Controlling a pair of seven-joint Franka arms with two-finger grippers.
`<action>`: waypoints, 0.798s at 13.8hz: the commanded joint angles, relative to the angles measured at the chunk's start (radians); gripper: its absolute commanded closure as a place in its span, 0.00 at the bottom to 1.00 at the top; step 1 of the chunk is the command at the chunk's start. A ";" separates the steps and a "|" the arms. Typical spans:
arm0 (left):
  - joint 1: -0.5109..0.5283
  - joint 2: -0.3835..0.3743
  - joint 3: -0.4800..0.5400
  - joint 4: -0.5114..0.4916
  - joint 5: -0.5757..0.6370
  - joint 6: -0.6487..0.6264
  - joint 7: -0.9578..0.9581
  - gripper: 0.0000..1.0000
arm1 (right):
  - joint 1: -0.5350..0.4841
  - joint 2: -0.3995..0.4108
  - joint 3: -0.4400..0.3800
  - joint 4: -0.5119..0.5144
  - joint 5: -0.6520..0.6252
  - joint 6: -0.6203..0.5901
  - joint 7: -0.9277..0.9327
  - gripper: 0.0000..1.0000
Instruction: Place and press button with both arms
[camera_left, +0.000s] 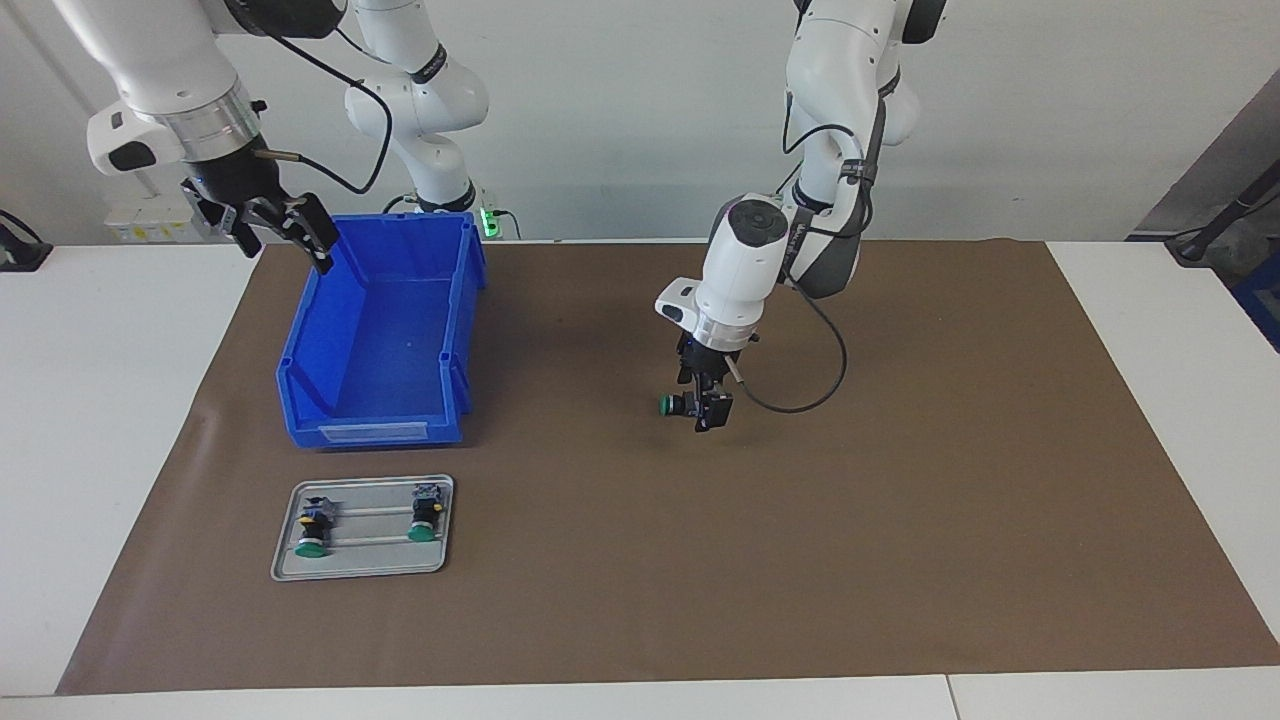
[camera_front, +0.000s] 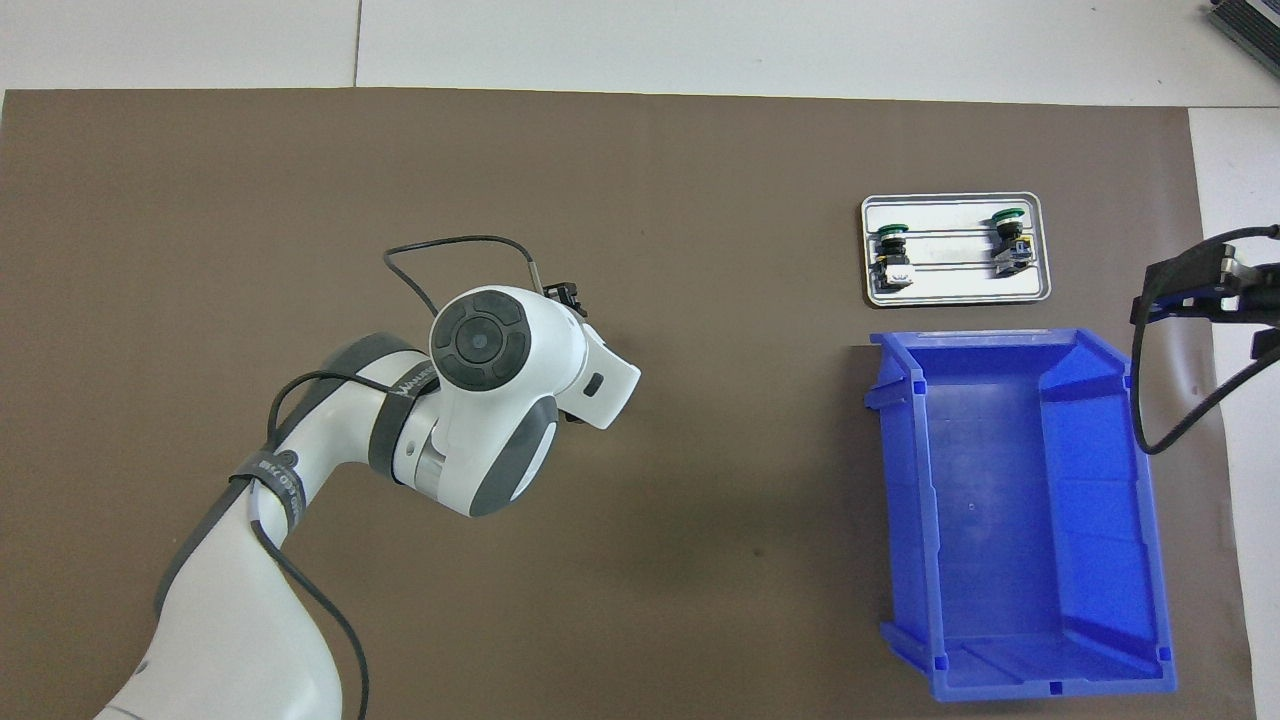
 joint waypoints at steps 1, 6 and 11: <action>-0.039 0.030 0.016 -0.014 -0.013 0.044 0.012 0.00 | -0.014 -0.017 0.005 -0.001 0.002 -0.018 -0.088 0.00; -0.058 0.044 0.016 -0.043 -0.013 0.044 0.012 0.01 | 0.000 -0.032 0.005 -0.032 0.002 -0.015 -0.080 0.00; -0.068 0.036 0.016 -0.071 -0.016 0.050 0.001 0.31 | 0.003 -0.040 0.011 -0.053 -0.047 0.026 -0.082 0.00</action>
